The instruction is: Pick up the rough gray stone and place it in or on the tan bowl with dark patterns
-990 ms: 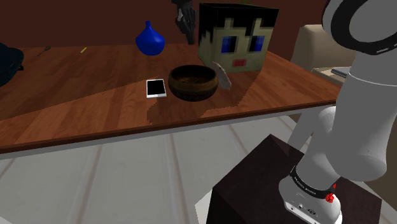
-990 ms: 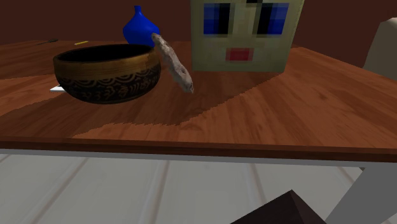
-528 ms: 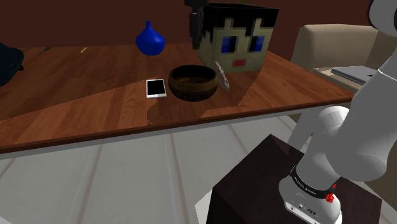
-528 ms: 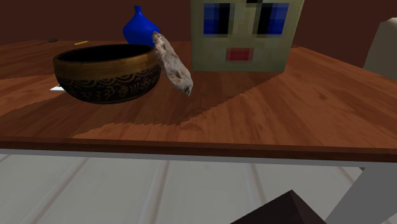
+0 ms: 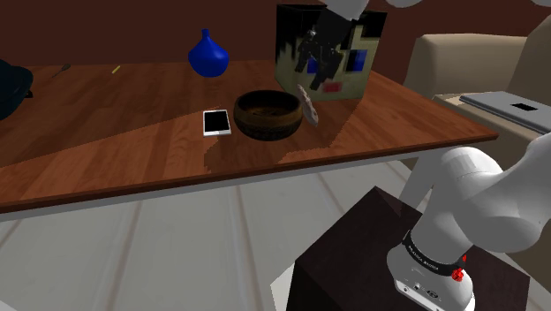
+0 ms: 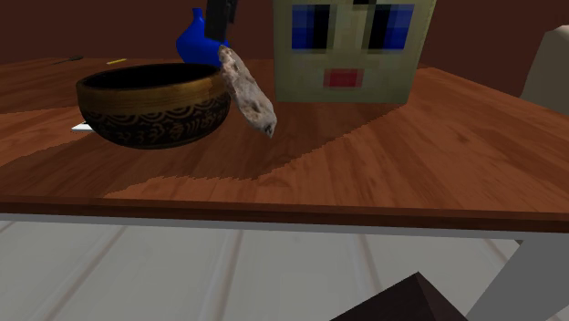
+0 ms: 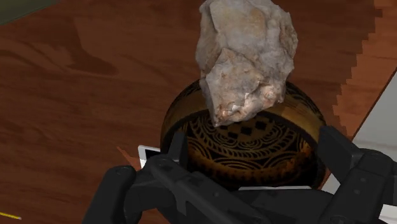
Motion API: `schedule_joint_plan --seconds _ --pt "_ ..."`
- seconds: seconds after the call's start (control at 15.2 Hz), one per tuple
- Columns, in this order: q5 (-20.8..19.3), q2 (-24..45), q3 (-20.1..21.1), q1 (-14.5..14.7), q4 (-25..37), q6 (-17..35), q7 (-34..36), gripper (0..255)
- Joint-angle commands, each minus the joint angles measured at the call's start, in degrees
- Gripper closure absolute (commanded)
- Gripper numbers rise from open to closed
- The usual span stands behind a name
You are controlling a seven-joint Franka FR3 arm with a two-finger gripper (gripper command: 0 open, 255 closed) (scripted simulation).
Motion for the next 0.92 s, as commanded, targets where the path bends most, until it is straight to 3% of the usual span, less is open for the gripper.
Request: schedule_joint_plan --seconds 0.0,0.4,0.86 --pt "0.6 -1.71 -2.07 0.83 -3.05 2.88 -4.36 0" --pt "0.93 0.07 -2.51 1.34 -6.58 8.18 -4.63 0" --pt "0.93 0.07 -2.51 1.34 -6.58 8.18 -4.63 0"
